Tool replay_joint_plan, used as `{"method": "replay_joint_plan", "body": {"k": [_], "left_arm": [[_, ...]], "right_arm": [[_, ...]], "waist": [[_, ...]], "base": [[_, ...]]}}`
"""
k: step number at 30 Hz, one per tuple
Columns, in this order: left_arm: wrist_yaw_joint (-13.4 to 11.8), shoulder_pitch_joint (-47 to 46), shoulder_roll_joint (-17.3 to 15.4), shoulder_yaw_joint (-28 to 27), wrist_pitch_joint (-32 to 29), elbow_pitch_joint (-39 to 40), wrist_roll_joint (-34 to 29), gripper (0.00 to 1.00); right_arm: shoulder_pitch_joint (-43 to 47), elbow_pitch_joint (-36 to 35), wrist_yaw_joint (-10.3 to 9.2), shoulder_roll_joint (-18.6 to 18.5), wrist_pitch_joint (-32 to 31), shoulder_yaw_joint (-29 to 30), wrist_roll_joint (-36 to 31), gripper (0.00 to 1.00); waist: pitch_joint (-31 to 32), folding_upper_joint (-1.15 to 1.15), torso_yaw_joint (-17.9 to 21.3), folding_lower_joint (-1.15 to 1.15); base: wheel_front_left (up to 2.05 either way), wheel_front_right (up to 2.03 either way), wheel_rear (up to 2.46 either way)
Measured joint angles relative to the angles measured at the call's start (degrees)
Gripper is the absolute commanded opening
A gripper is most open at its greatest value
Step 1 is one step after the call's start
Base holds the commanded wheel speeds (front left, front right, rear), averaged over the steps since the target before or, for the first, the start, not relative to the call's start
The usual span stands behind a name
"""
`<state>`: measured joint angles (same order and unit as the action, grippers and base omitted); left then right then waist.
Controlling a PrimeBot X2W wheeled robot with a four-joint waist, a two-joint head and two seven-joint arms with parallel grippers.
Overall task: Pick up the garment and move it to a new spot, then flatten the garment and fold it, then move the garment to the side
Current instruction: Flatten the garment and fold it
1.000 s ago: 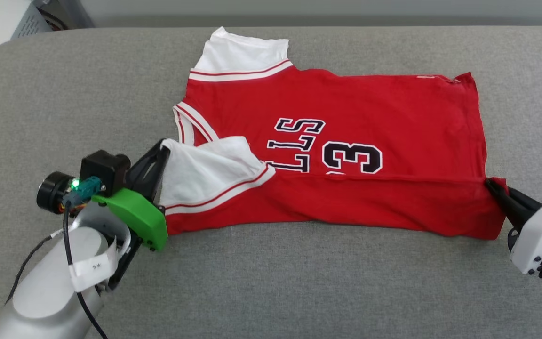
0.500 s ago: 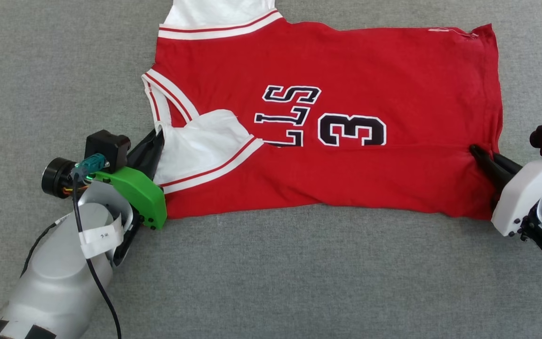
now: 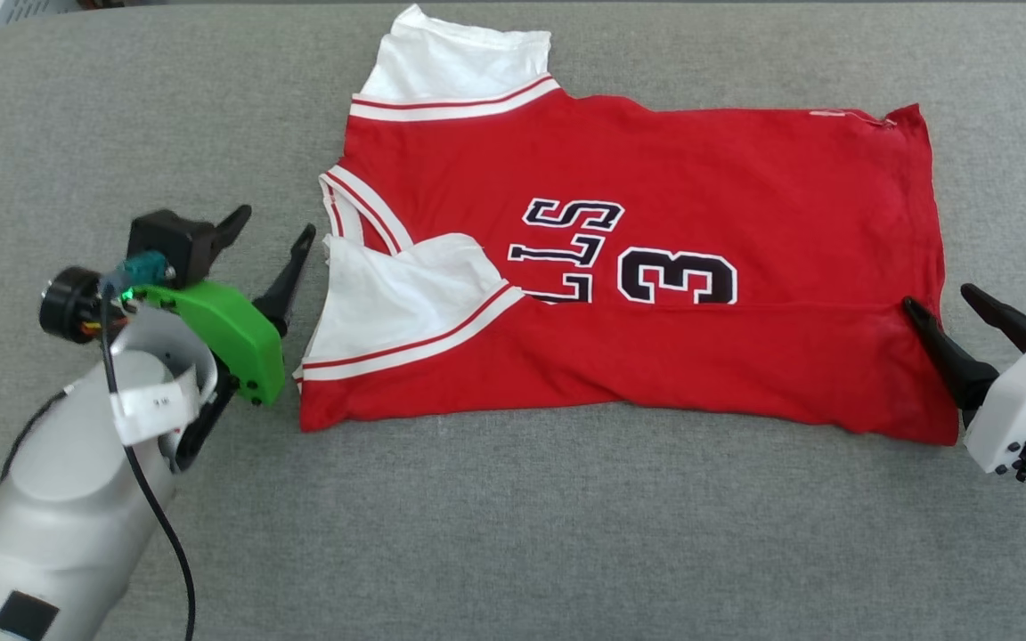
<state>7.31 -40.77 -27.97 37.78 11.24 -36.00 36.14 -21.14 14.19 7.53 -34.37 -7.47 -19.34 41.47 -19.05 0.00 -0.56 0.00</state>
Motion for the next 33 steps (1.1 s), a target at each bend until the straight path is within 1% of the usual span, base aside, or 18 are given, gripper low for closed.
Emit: {"method": "replay_joint_plan", "body": {"k": [3, 7, 9, 11, 14, 16, 19, 22, 26, 29, 30, 31, 32, 33], "left_arm": [[0.01, -2.56, -1.89, 0.42, -6.86, 3.43, 4.06, 1.00], [0.01, -4.36, -3.52, 2.63, -21.12, 7.72, 13.49, 1.00], [0.01, -4.55, -4.93, 5.05, -29.45, 9.71, 17.57, 1.00], [0.01, -4.59, -5.92, 6.67, -35.74, 11.20, 21.24, 1.00], [0.01, -4.85, -7.28, 9.70, -42.80, 12.84, 23.70, 1.00], [0.01, -4.86, -7.62, 11.13, -45.66, 13.30, 24.63, 1.00], [0.01, -4.84, -7.67, 13.13, -47.73, 13.04, 24.72, 1.00], [0.01, -4.74, -7.26, 14.48, -48.36, 11.02, 25.01, 1.00], [0.01, -4.26, -5.69, 15.84, -48.15, 6.80, 24.99, 1.00], [0.01, -4.26, -5.46, 16.64, -48.23, 5.65, 24.99, 1.00], [0.01, -4.27, -5.54, 16.95, -48.22, 5.57, 24.99, 0.61], [0.01, -4.26, -5.67, 17.16, -47.92, 5.59, 25.02, 0.05], [0.01, -4.22, -5.78, 17.25, -47.37, 5.59, 25.26, 0.00], [0.01, -4.19, -5.80, 17.36, -46.58, 5.65, 25.86, 0.00]], "right_arm": [[1.35, -0.79, 0.00, -0.24, -0.11, 0.81, 0.00, 1.00], [2.57, -1.64, 0.00, -0.25, -0.94, 1.08, 0.00, 1.00], [2.80, -1.90, 0.00, -0.23, -1.53, 1.07, 0.01, 1.00], [2.95, -2.01, 0.00, -0.21, -2.03, 1.05, 0.04, 1.00], [3.18, -2.08, 0.00, -0.21, -3.24, 0.63, 0.29, 1.00], [3.42, -2.47, 0.00, -0.22, -3.94, 0.53, 0.70, 1.00], [3.47, -2.91, 0.00, -0.22, -4.48, 0.46, 0.71, 1.00], [3.45, -2.98, 0.00, 0.01, -4.95, 0.29, 0.71, 1.00], [3.30, -2.96, 0.00, 0.87, -5.48, -0.47, 0.56, 1.00], [3.01, -2.89, 0.00, 1.40, -5.88, -1.12, 0.48, 1.00], [2.91, -2.87, 0.00, 1.51, -5.90, -1.27, 0.48, 1.00], [2.82, -2.85, 0.00, 1.57, -5.91, -1.41, 0.48, 1.00], [2.77, -2.82, 0.00, 1.54, -5.88, -1.40, 0.29, 1.00], [2.71, -2.81, 0.00, 1.43, -5.72, -1.27, -0.08, 1.00]], "waist": [[1.39, 0.00, -0.65, 0.00], [2.96, 0.00, -1.48, 0.00], [3.62, 0.00, -1.77, 0.00], [4.09, 0.00, -1.92, 0.00], [4.46, 0.00, -1.94, 0.00], [4.51, 0.00, -1.77, 0.00], [4.31, 0.00, -1.47, 0.00], [3.78, 0.00, -1.08, 0.00], [2.78, 0.00, -0.39, 0.00], [2.25, 0.00, 0.20, 0.00], [2.15, 0.00, 0.36, 0.00], [2.09, 0.00, 0.53, 0.00], [2.15, 0.00, 0.65, 0.00], [2.29, 0.00, 0.68, 0.00]], "base": [[0.00, 0.00, 0.00], [0.00, 0.00, 0.00], [0.00, 0.00, 0.00], [0.00, 0.00, 0.00], [0.00, 0.00, 0.00], [0.00, 0.00, 0.00], [0.00, 0.00, 0.00], [0.00, 0.00, 0.00], [0.00, 0.00, 0.00], [0.00, 0.00, 0.00], [0.00, 0.00, 0.00], [0.00, 0.00, 0.00], [0.00, 0.00, 0.00], [0.00, 0.00, 0.00]]}}
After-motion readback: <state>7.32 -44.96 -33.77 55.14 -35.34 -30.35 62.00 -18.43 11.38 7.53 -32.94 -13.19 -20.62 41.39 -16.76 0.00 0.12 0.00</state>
